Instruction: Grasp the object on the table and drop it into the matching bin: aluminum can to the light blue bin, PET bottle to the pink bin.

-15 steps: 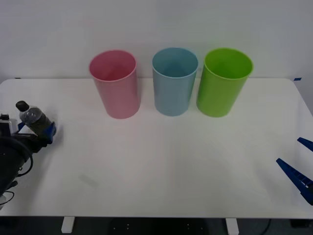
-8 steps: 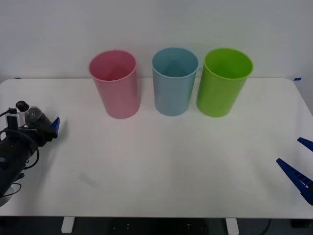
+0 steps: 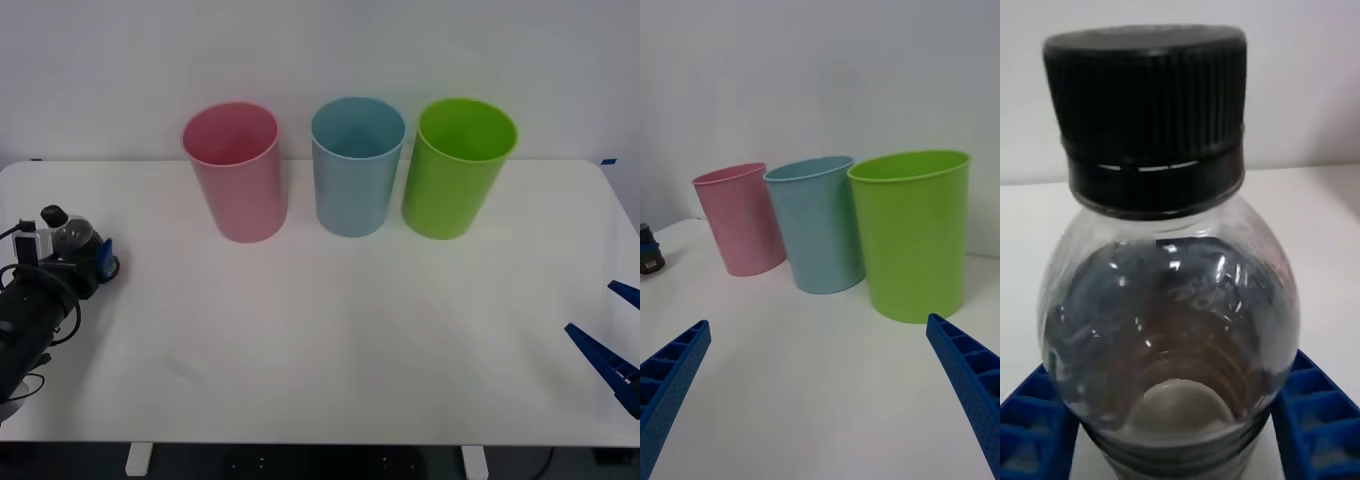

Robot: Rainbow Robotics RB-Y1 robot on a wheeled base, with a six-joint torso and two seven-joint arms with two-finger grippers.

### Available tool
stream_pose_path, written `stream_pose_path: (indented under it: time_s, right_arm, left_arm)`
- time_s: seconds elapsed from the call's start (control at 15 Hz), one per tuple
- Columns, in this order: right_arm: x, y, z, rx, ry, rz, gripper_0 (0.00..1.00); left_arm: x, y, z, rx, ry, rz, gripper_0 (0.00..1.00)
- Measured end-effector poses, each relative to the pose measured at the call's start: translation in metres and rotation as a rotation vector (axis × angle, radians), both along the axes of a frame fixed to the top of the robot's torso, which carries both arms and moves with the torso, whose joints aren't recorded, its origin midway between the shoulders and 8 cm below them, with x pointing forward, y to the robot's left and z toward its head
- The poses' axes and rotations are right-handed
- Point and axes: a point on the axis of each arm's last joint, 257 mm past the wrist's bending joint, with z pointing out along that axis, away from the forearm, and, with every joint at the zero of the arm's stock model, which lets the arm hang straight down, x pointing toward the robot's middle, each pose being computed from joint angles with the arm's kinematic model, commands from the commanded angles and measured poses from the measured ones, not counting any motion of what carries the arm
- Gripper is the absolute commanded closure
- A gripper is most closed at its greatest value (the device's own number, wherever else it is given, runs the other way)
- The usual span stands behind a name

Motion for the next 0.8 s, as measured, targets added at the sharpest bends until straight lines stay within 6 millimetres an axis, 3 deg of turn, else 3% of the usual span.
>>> stream_pose_path:
  time_s: [0.6,0.8]
  right_arm:
    - [0.000,0.000,0.000,0.000,0.000,0.000,0.00]
    - [0.000,0.000,0.000,0.000,0.000,0.000,0.00]
  left_arm:
    - [-0.001,-0.009,0.004,-0.030,-0.015,-0.036,1.00]
    - [-0.005,-0.018,0.014,-0.053,-0.043,-0.080,1.00]
